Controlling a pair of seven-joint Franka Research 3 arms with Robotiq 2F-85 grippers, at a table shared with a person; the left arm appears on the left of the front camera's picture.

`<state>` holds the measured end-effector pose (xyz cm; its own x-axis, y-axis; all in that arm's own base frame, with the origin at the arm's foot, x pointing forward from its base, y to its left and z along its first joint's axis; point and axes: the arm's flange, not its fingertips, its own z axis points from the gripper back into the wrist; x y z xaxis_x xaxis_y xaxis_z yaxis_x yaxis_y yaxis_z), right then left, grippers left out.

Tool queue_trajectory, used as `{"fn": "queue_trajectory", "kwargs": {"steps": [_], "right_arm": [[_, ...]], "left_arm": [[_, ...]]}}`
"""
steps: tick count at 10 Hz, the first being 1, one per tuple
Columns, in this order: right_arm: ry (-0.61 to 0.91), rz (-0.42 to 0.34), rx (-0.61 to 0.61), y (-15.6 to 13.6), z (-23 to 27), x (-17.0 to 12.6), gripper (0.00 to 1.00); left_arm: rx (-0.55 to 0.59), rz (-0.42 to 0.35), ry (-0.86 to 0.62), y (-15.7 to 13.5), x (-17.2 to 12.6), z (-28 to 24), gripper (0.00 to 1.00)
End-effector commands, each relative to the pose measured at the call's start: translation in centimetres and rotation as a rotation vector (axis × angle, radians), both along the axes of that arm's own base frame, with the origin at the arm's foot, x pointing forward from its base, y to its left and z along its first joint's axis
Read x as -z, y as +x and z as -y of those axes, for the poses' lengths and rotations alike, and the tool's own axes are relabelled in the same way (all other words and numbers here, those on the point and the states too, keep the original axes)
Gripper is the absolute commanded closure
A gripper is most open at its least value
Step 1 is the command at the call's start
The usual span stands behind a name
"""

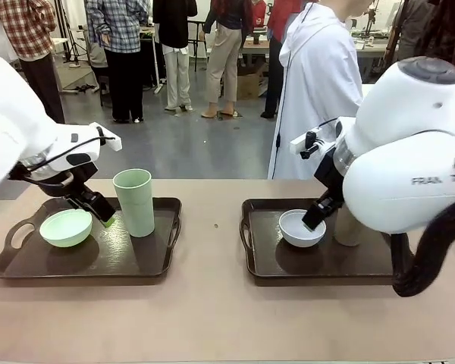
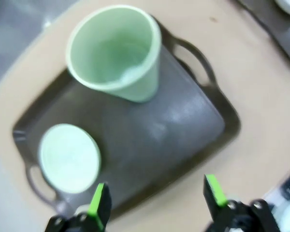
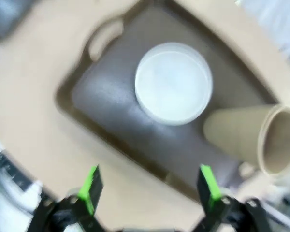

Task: Set up a tray with a mat and arrange the tableware.
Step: Pick up the Picnic Bowl and Reusable plastic cup from the Handle tray in front of the human's position and hold them in the air.

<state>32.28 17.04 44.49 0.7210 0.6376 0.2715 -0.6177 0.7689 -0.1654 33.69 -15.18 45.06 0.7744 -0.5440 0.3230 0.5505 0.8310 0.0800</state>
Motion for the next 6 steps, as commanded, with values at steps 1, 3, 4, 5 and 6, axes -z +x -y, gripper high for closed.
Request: {"fn": "queue_trajectory", "kwargs": {"steps": [1,3,4,5,6], "right_arm": [[-0.055,-0.136,0.058,-7.5,2.9,1.9,0.0],[0.012,-0.189,0.133,-10.1,4.1,4.0,0.0],[0.017,-0.13,0.132,-10.0,4.8,4.3,0.0],[-0.059,-0.186,0.089,-4.4,1.4,-1.1,0.0],[-0.059,-0.186,0.089,-4.4,1.4,-1.1,0.0]], "left_arm": [[0.023,-0.071,-0.041,-6.6,0.7,-2.4,0.0],[-0.035,-0.122,-0.04,-8.9,1.6,-3.3,0.0],[-0.111,-0.103,-0.028,-9.3,2.3,-3.7,0.0],[0.006,-0.106,-0.024,-4.0,-2.7,-0.4,0.0],[0.006,-0.106,-0.024,-4.0,-2.7,-0.4,0.0]]}}
